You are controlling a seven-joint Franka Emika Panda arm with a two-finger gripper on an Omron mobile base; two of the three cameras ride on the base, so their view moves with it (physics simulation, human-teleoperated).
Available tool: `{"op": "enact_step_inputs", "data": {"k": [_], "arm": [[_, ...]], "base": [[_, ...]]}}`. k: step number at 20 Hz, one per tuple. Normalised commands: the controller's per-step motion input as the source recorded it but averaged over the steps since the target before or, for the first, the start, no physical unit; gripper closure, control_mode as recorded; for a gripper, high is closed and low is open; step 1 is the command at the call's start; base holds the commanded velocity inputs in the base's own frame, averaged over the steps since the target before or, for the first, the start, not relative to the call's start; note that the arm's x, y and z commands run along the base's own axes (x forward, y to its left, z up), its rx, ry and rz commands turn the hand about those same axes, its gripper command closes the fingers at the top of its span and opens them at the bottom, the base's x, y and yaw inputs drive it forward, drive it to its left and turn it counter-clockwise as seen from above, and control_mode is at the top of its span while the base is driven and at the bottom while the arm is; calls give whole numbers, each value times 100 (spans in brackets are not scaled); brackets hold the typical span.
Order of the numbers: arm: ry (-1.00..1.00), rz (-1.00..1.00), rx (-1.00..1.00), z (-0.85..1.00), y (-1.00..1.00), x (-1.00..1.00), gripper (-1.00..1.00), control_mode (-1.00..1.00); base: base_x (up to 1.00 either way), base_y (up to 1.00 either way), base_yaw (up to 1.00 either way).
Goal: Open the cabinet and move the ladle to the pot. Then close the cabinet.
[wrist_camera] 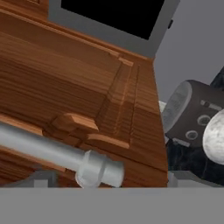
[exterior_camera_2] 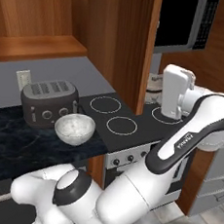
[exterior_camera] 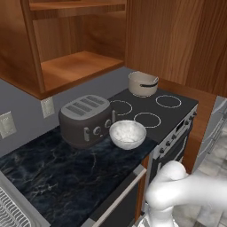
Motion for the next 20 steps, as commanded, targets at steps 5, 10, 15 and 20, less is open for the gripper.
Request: {"op": "enact_step_inputs", "data": {"k": [5, 10, 15, 20], "arm": [[0, -4, 0, -4, 88, -47, -100, -100], [0, -6, 0, -8, 100, -40, -100, -100], [-17, -11, 0, 0, 100, -97, -100, -100], [-36, -36, 0, 0, 100, -68, -100, -100]], "base": [[0, 0, 0], [0, 0, 0], [0, 0, 0], [0, 0, 0]]}}
